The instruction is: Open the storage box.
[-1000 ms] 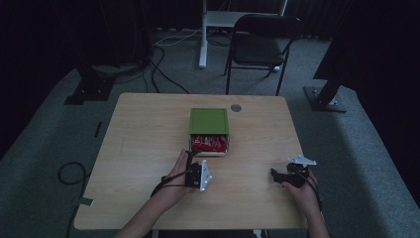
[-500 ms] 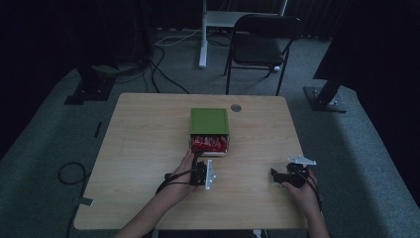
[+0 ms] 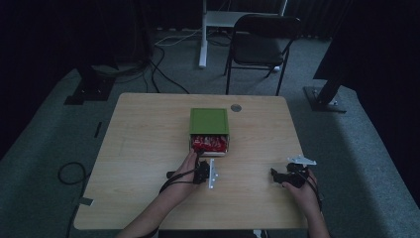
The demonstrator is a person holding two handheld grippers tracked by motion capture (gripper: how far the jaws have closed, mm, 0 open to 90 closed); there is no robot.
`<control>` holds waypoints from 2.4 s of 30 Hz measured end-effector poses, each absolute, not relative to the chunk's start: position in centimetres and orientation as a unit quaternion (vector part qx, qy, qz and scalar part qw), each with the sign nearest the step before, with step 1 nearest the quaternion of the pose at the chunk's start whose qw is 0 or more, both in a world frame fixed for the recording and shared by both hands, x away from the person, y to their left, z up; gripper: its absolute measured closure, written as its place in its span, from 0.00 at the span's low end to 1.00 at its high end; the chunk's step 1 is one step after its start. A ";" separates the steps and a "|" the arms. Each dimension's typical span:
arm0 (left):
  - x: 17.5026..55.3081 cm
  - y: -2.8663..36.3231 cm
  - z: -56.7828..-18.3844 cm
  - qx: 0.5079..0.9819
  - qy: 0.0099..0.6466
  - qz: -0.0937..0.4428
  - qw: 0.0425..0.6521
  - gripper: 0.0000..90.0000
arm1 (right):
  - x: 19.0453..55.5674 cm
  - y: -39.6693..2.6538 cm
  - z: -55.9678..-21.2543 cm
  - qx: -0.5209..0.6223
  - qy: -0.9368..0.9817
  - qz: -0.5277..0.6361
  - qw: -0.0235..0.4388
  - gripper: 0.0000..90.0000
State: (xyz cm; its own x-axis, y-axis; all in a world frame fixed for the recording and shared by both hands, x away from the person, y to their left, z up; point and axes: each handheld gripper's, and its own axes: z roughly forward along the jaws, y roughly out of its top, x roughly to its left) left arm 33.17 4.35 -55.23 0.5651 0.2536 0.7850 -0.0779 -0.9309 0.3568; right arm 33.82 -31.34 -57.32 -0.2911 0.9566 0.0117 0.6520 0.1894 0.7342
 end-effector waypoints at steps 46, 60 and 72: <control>32.7 3.7 -55.3 0.842 -0.025 0.532 0.088 0.80 | 33.9 -31.3 -57.3 0.550 0.733 0.324 0.235 0.12; 31.9 3.7 -55.2 0.844 -0.026 0.528 0.088 0.80 | 33.9 -31.3 -57.3 0.550 0.733 0.324 0.235 0.12; 30.6 3.7 -55.2 0.846 -0.026 0.524 0.094 0.80 | 33.9 -31.3 -57.3 0.550 0.733 0.324 0.235 0.12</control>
State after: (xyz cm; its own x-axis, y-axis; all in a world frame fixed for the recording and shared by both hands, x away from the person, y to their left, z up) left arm 30.63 3.70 -55.23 0.4502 0.0552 0.8912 -0.1422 -0.9809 0.1326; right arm 33.88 -31.26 -57.31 -0.2837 0.9588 0.0126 0.6543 0.1840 0.7335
